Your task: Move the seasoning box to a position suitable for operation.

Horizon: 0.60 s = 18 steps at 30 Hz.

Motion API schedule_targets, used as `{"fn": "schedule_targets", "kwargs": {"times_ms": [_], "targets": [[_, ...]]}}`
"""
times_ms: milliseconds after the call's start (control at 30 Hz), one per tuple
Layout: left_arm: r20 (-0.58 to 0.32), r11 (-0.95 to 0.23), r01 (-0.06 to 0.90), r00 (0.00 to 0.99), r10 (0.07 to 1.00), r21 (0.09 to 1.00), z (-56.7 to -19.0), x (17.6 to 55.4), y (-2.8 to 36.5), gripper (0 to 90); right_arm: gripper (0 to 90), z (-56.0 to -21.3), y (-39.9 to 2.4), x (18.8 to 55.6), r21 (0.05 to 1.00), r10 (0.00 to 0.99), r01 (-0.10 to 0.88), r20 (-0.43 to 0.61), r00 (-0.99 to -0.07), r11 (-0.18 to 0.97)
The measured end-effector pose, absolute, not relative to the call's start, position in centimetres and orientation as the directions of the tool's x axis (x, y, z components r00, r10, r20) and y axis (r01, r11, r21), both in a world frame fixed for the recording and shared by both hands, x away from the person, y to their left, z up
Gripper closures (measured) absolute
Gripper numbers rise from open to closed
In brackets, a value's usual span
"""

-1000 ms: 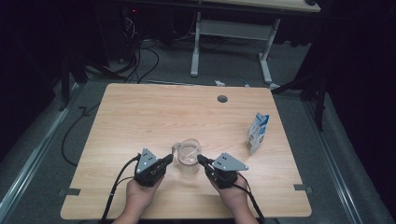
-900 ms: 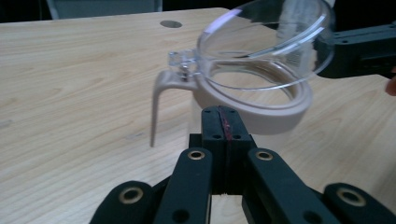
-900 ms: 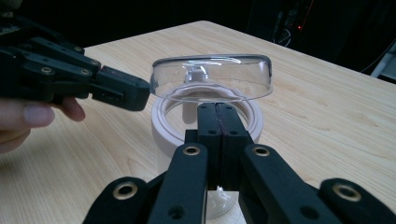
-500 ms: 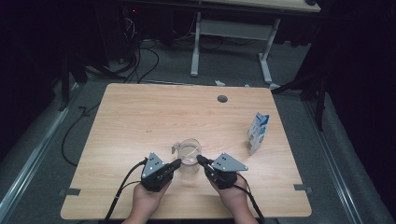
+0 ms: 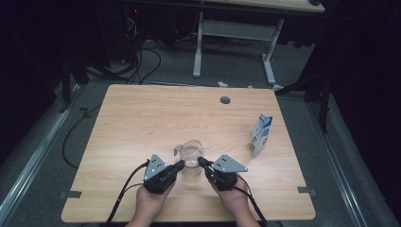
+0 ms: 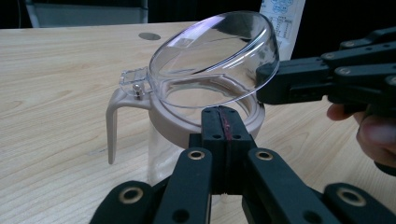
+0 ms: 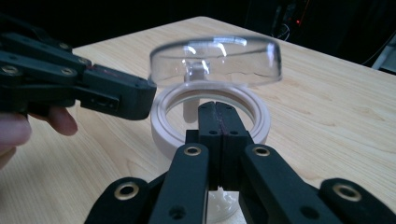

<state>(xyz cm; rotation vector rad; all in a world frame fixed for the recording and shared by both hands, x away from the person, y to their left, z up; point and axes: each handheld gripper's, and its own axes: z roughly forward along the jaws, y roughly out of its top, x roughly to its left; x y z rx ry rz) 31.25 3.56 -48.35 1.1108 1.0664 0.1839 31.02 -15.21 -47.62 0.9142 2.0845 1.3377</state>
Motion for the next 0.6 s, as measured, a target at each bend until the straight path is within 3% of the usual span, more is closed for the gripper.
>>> {"fn": "schedule_targets", "kwargs": {"times_ms": [600], "targets": [[-0.616,0.524,0.331,0.512,0.599,0.785,-47.2,31.9,4.3,89.9,90.0,-48.0,-15.4,31.0,0.925,0.745,0.247,-0.055,-0.665,0.288]]}}
